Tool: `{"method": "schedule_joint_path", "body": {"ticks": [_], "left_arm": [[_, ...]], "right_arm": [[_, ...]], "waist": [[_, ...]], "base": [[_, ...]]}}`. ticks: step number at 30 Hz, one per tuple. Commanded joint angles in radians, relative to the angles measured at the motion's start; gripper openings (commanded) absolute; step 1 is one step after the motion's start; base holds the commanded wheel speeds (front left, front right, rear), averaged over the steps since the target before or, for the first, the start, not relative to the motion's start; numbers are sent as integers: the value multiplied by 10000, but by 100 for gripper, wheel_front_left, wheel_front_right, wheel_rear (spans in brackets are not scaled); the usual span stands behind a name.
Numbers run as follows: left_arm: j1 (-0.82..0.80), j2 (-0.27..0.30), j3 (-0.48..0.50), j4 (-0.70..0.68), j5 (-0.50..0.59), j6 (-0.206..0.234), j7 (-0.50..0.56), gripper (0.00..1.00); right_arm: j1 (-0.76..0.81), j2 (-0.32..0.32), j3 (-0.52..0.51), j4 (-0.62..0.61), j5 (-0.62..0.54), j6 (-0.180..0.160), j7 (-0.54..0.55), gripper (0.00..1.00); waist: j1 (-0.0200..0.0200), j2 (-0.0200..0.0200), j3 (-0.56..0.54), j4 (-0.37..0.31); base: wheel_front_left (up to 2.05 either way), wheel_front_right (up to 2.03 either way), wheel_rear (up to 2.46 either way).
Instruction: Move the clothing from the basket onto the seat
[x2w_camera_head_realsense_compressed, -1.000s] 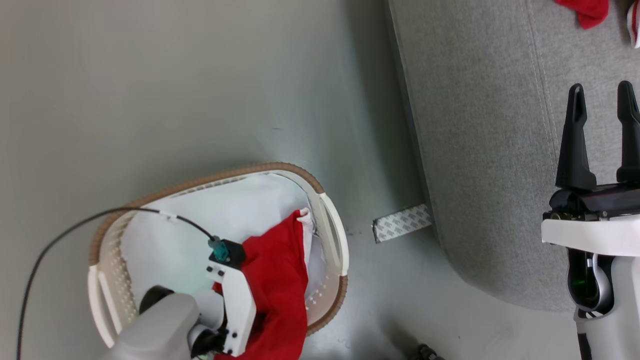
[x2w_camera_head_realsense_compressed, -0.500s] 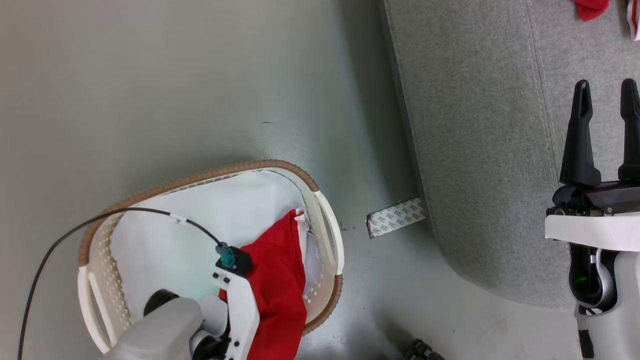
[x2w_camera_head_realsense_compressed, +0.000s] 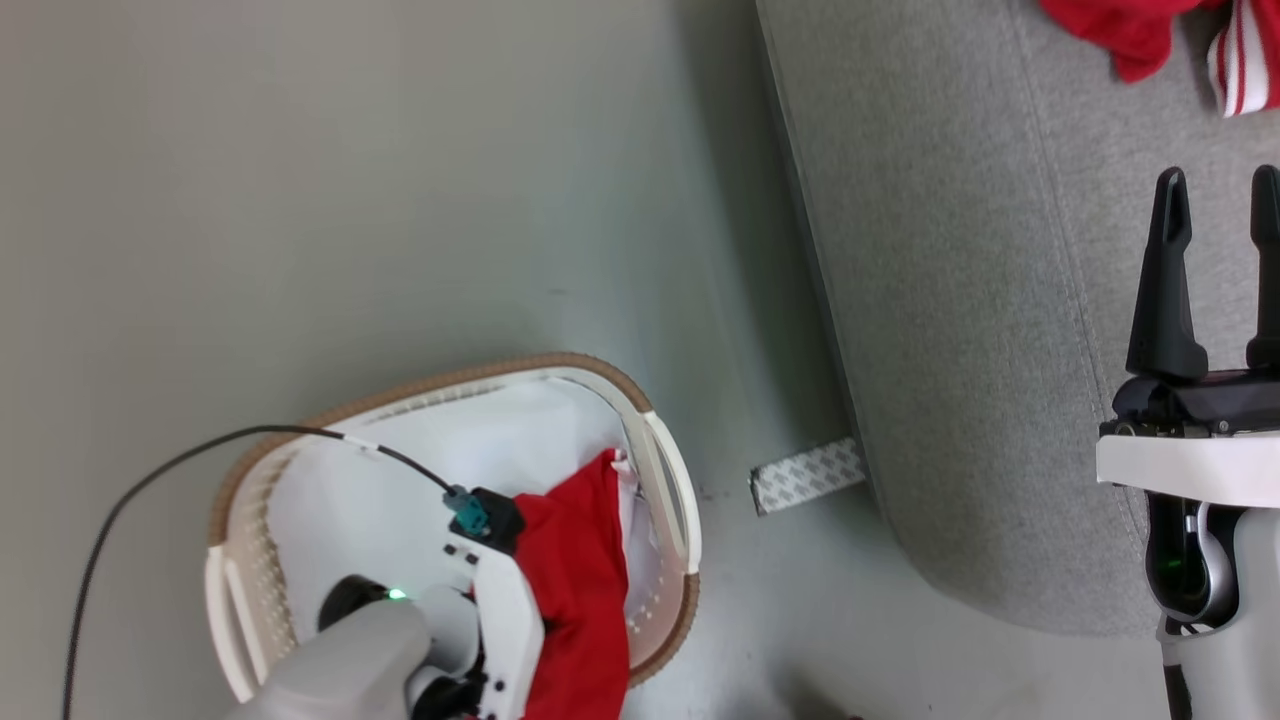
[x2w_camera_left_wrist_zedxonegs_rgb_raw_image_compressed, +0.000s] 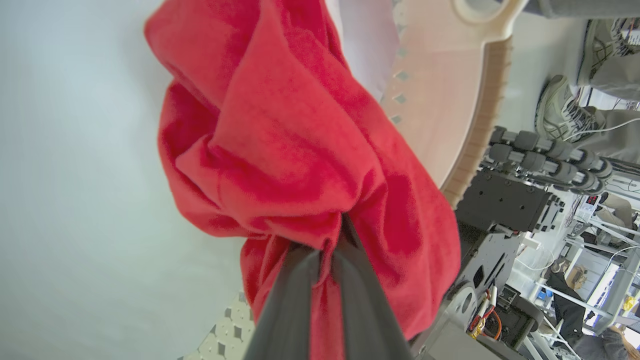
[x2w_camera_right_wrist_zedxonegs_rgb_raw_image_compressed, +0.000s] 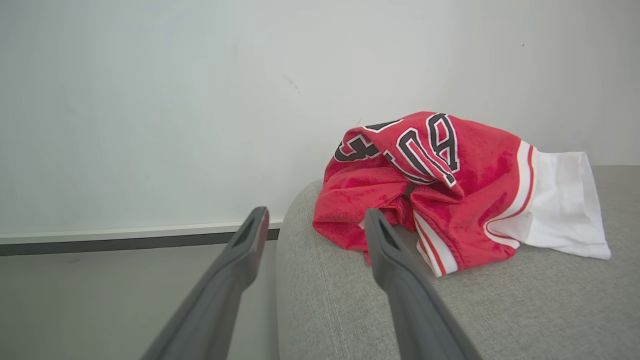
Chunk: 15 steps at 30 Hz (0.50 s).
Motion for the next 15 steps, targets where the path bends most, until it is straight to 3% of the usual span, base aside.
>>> {"method": "schedule_joint_path", "body": {"ticks": [1, 15], "left_arm": [[57, -152, -15, 23, -234, 12, -346, 0], [724, -979, -168, -61, -621, 12, -2213, 0]], "right_arm": [[178, -1, -100, 70, -140, -22, 0, 100], [841, -342, -164, 382, -712, -22, 0, 100]], "waist": [[-1, 0, -524, 286], [-1, 0, -3080, 1263]], "base": [[0, 0, 0], [0, 0, 0]]}}
